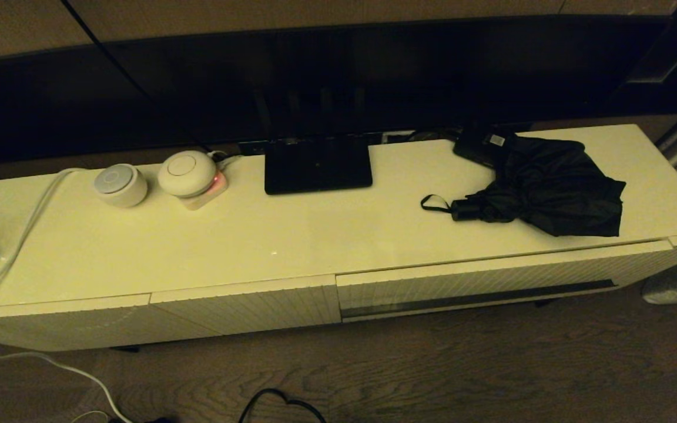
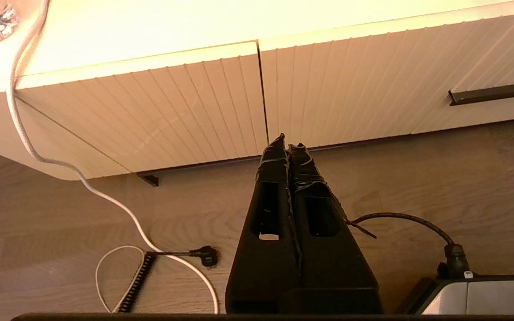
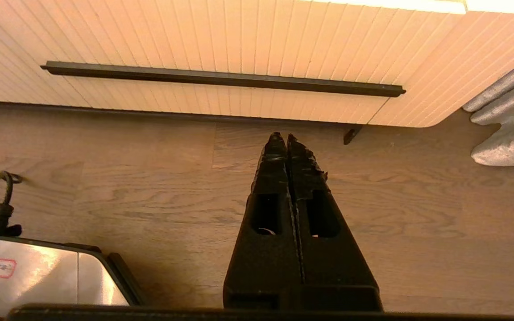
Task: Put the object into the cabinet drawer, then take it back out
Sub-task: Open the drawer
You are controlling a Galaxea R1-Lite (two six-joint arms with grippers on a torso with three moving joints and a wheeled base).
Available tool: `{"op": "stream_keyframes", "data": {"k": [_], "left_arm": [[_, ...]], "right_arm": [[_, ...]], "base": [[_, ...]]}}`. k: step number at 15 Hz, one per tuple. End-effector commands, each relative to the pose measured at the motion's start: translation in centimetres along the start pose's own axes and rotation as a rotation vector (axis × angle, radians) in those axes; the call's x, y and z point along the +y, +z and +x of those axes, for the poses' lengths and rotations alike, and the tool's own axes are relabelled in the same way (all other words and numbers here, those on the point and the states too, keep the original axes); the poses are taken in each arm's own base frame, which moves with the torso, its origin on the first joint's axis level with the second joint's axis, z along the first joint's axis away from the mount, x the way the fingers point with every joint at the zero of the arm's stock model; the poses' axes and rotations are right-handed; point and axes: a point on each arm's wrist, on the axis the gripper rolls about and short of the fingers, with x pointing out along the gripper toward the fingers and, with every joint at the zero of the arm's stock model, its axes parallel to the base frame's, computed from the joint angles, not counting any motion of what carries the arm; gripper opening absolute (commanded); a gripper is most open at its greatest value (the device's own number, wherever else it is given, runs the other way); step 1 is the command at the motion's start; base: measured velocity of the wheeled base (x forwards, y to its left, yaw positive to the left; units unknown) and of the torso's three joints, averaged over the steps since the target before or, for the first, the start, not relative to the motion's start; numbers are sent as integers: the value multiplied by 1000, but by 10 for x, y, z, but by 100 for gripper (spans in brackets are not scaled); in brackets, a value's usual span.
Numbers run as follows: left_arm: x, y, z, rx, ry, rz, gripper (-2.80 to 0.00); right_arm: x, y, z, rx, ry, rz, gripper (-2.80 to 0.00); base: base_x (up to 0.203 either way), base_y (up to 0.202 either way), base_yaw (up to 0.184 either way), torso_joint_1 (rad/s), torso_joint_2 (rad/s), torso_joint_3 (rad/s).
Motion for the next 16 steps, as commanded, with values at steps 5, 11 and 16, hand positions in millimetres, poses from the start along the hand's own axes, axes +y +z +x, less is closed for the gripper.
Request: {"op": "stream_keyframes", "data": {"k": [5, 11, 16], "left_arm": [[0, -1, 0, 3, 0, 0, -280], [0, -1, 0, 3, 0, 0, -280], [0, -1, 0, 3, 0, 0, -280]], "right_arm": [[0, 0, 0, 0, 1, 3, -280], [0, 0, 0, 1, -2, 7, -280], [0, -1, 0, 3, -22, 34, -280]], "base": [[0, 0, 0, 0, 0, 0], [0, 0, 0, 0, 0, 0], [0, 0, 0, 0, 0, 0]]}}
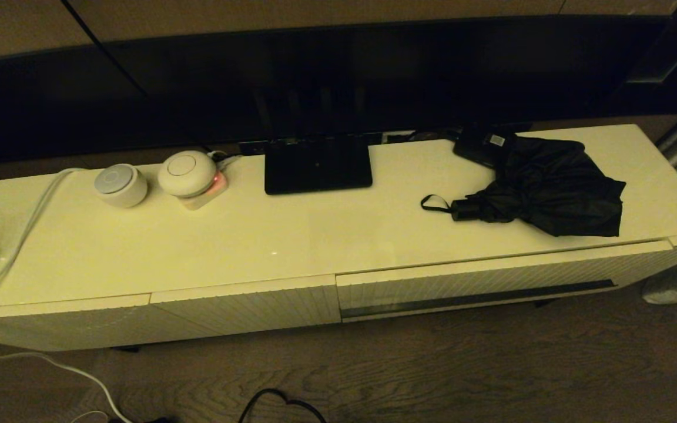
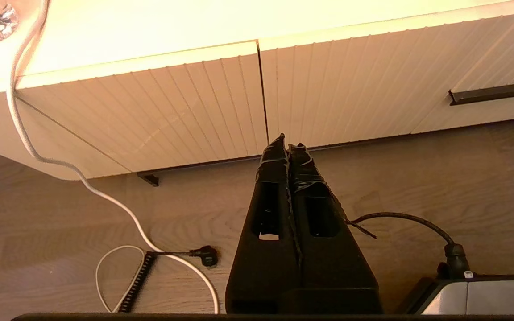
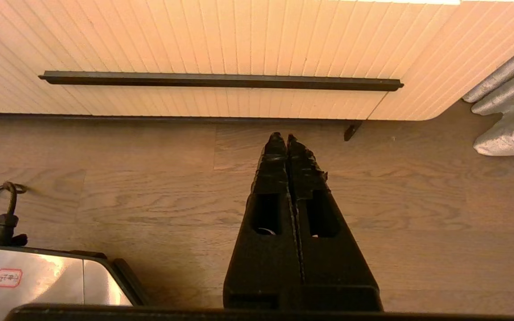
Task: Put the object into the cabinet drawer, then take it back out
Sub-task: Open the drawer
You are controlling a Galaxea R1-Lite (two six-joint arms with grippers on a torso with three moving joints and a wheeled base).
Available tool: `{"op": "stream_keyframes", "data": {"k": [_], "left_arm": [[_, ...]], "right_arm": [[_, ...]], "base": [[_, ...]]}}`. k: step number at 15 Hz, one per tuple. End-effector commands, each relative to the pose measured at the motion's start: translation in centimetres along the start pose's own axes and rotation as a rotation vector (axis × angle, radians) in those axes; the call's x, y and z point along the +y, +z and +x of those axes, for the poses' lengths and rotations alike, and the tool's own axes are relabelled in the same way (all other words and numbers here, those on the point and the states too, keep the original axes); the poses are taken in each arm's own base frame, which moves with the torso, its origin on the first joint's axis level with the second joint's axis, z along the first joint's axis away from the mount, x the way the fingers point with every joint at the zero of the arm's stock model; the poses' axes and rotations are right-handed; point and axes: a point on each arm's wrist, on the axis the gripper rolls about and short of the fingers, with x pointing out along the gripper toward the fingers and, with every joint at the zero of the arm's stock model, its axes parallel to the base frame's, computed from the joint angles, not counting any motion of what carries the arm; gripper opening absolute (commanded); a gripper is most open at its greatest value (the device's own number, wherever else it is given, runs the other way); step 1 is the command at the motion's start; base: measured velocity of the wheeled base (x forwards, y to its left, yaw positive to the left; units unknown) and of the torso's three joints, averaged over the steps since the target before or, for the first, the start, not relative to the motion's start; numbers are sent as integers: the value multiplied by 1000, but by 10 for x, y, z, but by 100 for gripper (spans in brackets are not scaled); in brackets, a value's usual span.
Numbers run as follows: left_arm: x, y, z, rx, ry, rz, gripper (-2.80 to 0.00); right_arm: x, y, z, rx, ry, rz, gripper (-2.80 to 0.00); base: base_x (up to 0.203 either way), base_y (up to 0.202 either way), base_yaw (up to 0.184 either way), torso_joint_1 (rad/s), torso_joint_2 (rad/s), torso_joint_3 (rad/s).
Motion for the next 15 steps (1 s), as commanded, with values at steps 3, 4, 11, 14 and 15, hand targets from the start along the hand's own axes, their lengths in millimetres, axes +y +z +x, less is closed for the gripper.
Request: {"op": "stream_keyframes", "data": {"k": [3, 4, 11, 14, 15], "left_arm": [[0, -1, 0, 3, 0, -1, -280], [0, -1, 0, 3, 0, -1, -280], [0, -1, 0, 3, 0, -1, -280], [0, -1, 0, 3, 0, 0, -280], [0, -1, 0, 3, 0, 1, -280]], "right_arm": [[0, 0, -1, 10, -8, -9, -280], [0, 0, -1, 29, -18, -9, -280], [-4, 116, -7, -30, 53, -10, -280], [-3, 138, 16, 70, 244, -275, -280], [-2, 144, 27, 105, 279, -343, -280]], "base": [[0, 0, 0, 0, 0, 0], [0, 0, 0, 0, 0, 0], [0, 0, 0, 0, 0, 0], [0, 0, 0, 0, 0, 0], [0, 0, 0, 0, 0, 0]]}}
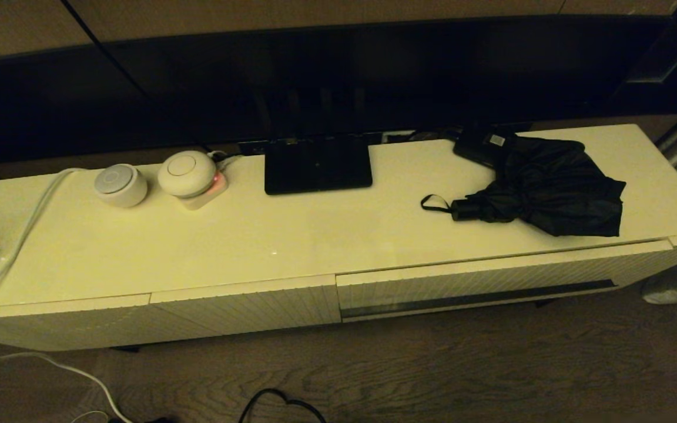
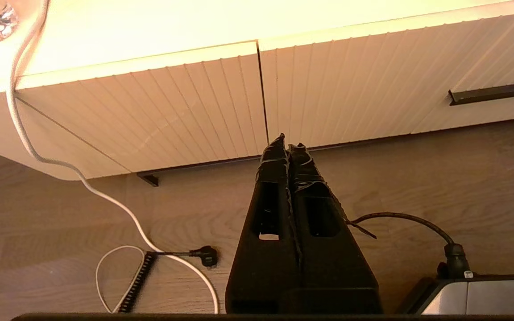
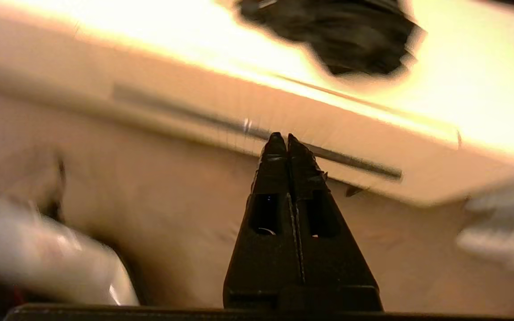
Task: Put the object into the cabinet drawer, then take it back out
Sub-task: Open the drawer
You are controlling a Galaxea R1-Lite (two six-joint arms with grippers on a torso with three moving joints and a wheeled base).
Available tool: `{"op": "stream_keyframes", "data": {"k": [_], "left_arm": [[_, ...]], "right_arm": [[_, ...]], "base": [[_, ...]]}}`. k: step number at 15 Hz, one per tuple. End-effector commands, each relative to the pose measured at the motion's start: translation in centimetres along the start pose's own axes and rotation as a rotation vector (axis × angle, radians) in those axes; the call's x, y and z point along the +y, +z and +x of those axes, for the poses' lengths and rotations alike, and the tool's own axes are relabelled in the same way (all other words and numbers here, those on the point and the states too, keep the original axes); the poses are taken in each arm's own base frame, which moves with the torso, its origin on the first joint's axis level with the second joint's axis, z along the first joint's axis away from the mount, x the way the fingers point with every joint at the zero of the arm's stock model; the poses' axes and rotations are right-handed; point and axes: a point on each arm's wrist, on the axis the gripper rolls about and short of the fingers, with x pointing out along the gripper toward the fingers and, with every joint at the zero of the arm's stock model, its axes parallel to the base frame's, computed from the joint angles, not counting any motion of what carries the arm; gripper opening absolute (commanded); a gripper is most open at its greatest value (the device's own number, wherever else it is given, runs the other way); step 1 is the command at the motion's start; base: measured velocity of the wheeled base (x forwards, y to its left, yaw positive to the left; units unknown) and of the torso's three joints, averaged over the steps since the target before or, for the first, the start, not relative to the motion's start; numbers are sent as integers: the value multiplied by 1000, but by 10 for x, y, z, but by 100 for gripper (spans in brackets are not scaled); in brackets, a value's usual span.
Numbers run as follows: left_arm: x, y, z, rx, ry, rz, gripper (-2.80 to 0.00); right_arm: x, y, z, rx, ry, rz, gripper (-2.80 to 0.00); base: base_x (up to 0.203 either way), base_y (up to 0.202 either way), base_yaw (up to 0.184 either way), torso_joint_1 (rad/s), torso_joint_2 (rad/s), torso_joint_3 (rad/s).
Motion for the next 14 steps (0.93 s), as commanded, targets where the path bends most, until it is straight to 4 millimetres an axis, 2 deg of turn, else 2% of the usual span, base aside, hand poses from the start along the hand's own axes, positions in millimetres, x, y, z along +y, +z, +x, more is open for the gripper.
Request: {"op": "stream_keyframes", "data": {"k": [1, 5, 8, 10, 14], "left_arm": [[0, -1, 0, 3, 0, -1, -280], [0, -1, 0, 3, 0, 0, -280], [0, -1, 0, 3, 0, 0, -280], [0, -1, 0, 3, 0, 1, -280], [0, -1, 0, 3, 0, 0, -280]], "right_arm": [[-12, 20, 37, 123, 92, -151, -280], [-27, 47, 84, 276, 203, -329, -280], [-29, 41, 123, 421, 316, -508, -280], [-16, 32, 144, 481, 436, -590, -280], [21, 16, 162, 528, 629, -731, -280]], "base": [[0, 0, 0, 0, 0, 0], [0, 0, 0, 0, 0, 0], [0, 0, 0, 0, 0, 0], [0, 0, 0, 0, 0, 0], [0, 0, 0, 0, 0, 0]]}}
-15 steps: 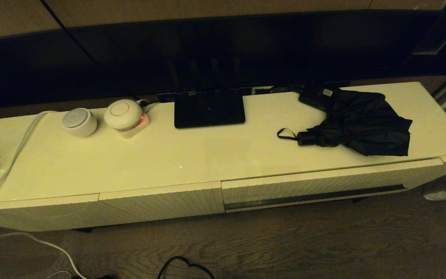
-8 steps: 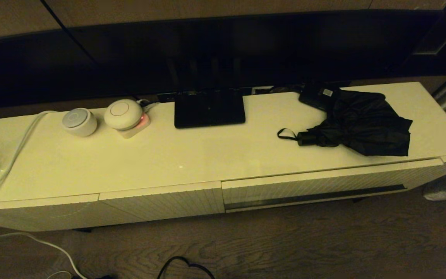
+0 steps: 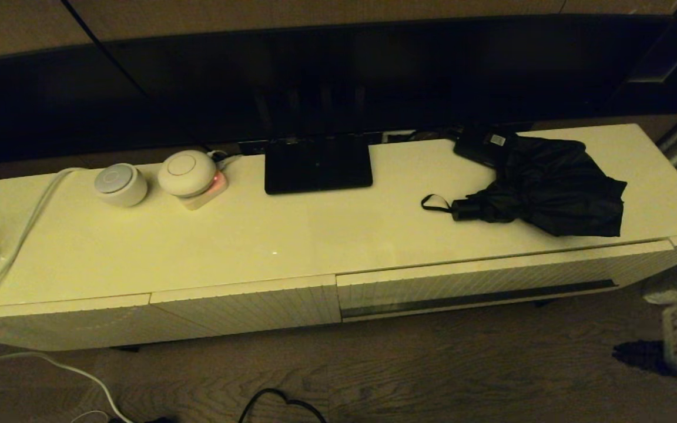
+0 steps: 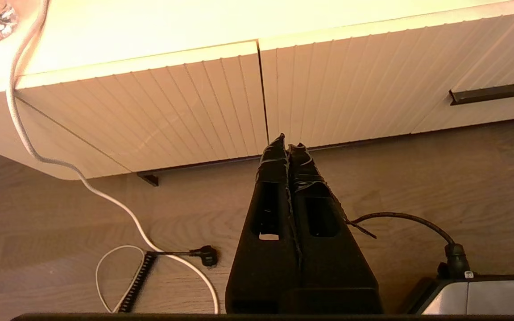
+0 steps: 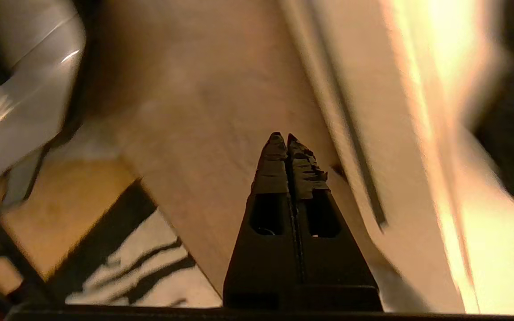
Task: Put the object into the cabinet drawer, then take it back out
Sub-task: Open the drawer
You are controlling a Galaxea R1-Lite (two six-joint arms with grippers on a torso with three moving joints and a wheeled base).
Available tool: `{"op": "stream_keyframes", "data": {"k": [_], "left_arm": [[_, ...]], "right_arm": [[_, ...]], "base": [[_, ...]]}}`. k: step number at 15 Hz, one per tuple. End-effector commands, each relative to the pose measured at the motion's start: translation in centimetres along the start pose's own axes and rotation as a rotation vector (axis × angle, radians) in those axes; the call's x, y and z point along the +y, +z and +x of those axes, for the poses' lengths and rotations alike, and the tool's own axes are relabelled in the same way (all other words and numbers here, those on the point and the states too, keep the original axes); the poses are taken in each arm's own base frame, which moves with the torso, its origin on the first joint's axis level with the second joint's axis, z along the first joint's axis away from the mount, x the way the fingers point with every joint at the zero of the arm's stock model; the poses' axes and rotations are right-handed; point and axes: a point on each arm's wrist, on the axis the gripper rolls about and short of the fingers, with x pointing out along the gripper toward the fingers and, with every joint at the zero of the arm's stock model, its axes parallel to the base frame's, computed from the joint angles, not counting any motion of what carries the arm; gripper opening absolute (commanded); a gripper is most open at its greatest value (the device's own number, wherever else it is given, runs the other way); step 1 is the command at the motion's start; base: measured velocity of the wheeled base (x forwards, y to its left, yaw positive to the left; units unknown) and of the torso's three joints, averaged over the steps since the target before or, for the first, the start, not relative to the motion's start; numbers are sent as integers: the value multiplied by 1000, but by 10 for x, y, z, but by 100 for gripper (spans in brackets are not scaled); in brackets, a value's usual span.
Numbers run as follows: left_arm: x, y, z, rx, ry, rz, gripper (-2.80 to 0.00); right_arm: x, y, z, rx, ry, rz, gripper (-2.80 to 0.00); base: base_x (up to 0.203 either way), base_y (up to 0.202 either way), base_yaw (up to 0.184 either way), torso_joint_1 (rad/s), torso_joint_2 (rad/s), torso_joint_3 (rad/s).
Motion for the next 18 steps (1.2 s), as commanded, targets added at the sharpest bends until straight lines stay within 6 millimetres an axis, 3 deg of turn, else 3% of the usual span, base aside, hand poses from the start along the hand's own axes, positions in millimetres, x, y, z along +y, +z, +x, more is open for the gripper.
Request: {"op": "stream_keyframes", "data": {"k": [1, 8, 12, 18], "left_arm": [[0, -1, 0, 3, 0, 0, -280], [0, -1, 0, 3, 0, 1, -280], [0, -1, 0, 3, 0, 0, -280], [0, -1, 0, 3, 0, 0, -280]], "right_arm": [[15, 11, 30, 46, 136, -105, -280], [58, -7, 102, 123, 172, -165, -280], [63, -9, 121, 142, 198, -171, -280], [54, -34, 137, 198, 188, -311, -280]], "base": [[0, 0, 0, 0, 0, 0], [0, 0, 0, 0, 0, 0], [0, 0, 0, 0, 0, 0], [0, 0, 0, 0, 0, 0]]}}
